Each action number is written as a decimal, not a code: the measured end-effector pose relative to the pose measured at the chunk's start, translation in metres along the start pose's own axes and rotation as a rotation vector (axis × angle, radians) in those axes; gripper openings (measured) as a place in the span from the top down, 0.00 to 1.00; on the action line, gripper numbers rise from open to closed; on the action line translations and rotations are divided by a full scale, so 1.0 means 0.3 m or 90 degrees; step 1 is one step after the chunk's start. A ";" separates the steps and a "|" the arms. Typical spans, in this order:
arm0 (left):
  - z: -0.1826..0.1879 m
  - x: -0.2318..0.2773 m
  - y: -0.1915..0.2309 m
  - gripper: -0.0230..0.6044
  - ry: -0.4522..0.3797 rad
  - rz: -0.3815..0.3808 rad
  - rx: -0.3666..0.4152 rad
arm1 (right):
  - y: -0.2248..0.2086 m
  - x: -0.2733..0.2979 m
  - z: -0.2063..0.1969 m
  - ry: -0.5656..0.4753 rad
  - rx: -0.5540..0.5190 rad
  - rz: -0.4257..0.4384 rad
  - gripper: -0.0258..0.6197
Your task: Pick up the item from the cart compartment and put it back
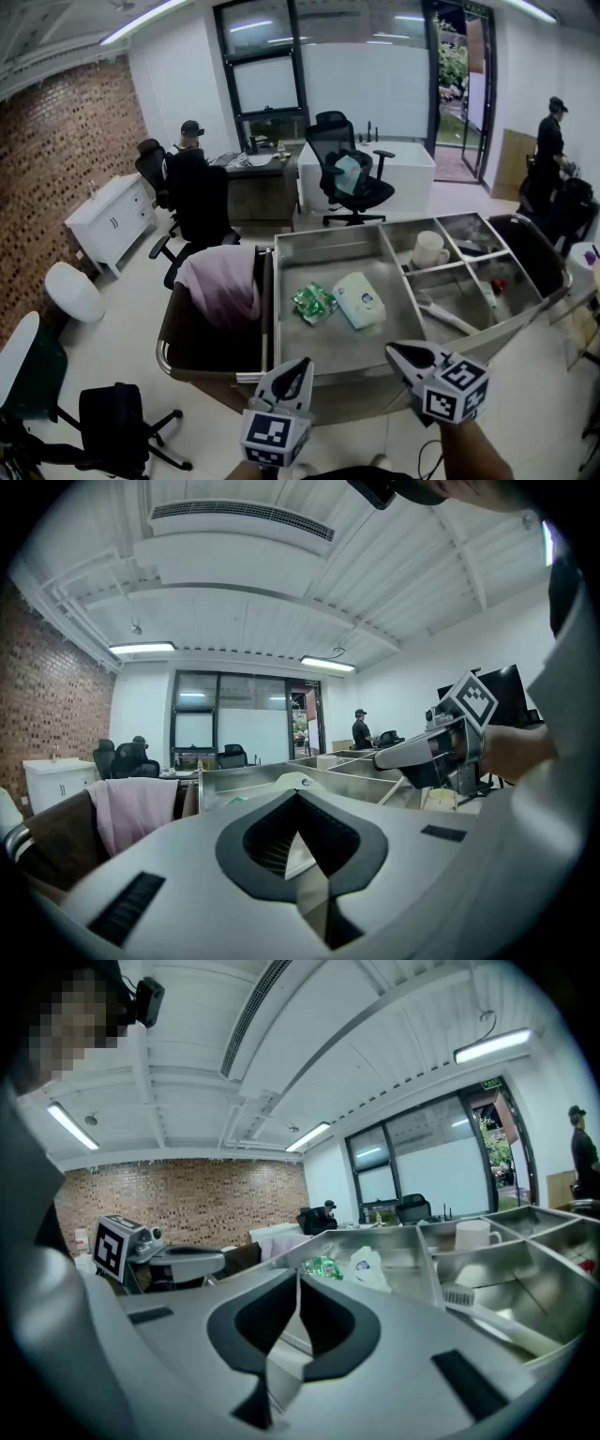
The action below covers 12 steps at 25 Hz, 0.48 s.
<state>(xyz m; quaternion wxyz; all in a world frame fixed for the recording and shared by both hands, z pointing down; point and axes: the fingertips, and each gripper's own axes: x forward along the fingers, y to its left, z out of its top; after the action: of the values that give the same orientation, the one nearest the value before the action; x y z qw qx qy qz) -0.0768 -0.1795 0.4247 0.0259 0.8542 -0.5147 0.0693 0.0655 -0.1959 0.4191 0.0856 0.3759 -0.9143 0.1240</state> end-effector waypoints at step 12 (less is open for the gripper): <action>0.024 0.036 0.003 0.96 -0.003 -0.009 -0.013 | -0.123 0.214 0.116 0.071 -0.075 -0.015 0.60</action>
<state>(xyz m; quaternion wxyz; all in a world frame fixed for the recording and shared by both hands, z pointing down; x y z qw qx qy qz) -0.0721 -0.1902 0.4191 0.0339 0.8578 -0.5091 0.0619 0.0444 -0.2743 0.4080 0.1602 0.3737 -0.9092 0.0895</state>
